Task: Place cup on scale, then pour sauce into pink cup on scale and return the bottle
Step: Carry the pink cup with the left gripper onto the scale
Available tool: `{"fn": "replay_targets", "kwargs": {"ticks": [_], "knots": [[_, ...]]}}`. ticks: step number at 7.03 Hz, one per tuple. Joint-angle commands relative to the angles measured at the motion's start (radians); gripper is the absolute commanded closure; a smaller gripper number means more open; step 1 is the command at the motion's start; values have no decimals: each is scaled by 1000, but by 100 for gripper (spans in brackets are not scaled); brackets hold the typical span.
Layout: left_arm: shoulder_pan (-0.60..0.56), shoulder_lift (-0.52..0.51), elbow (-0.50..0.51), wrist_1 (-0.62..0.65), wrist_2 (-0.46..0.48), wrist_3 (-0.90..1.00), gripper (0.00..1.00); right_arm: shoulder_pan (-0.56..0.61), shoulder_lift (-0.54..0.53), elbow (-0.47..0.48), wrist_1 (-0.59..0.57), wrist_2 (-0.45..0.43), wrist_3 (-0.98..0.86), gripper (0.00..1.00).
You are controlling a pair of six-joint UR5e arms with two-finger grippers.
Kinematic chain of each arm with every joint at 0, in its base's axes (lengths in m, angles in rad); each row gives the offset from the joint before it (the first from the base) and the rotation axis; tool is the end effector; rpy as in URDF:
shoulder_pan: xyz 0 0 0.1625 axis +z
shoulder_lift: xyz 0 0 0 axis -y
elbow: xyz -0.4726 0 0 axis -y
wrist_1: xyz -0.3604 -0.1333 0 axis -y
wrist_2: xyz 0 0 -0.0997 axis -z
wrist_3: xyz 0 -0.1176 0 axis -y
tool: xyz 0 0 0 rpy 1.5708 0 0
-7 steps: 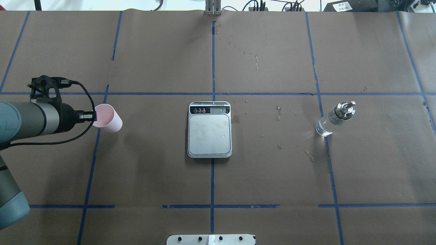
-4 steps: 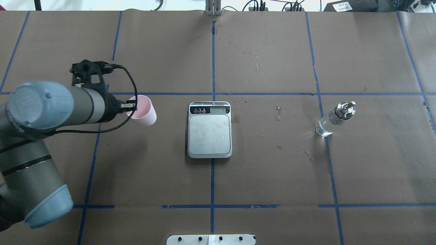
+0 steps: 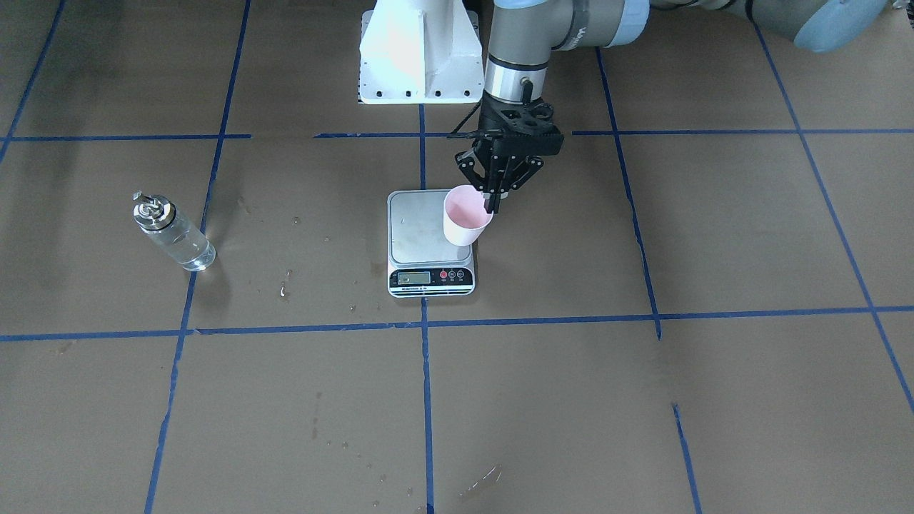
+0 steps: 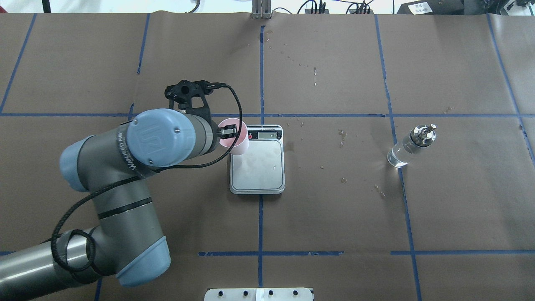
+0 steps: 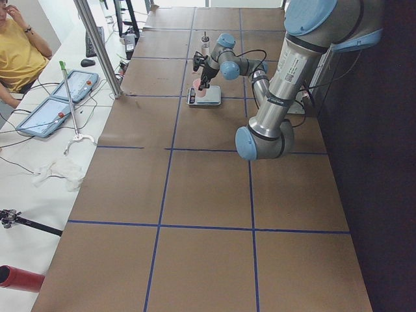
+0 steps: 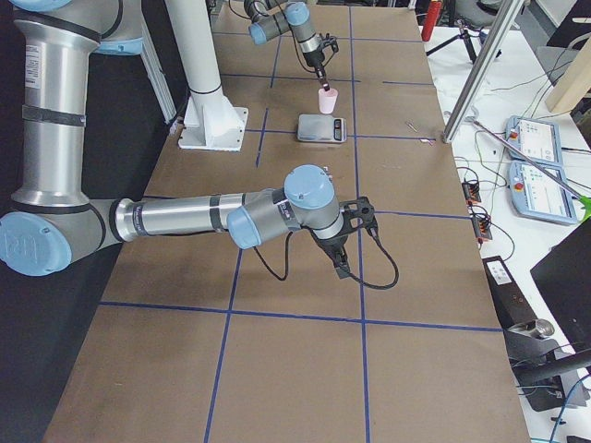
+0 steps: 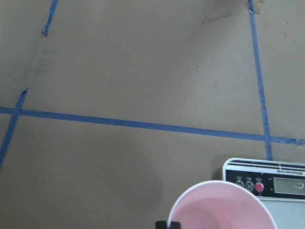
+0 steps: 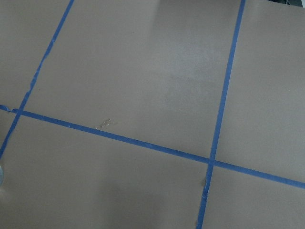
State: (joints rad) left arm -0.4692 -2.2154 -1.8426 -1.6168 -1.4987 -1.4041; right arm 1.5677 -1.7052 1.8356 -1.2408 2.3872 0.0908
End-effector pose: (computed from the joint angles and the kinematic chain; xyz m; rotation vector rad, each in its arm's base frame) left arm 0.5215 -0.4233 0.2395 0.3655 0.8970 -0.3133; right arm 0.0463 -0.4193 0.6118 0.3958 -0.8202 -0.1063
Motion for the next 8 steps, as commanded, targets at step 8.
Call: {"fn": "replay_targets", "kwargs": {"ticks": [8], "knots": [[64,-41,59,-11,31,-9,61,0,-2,1,0,3,0,0]]}}
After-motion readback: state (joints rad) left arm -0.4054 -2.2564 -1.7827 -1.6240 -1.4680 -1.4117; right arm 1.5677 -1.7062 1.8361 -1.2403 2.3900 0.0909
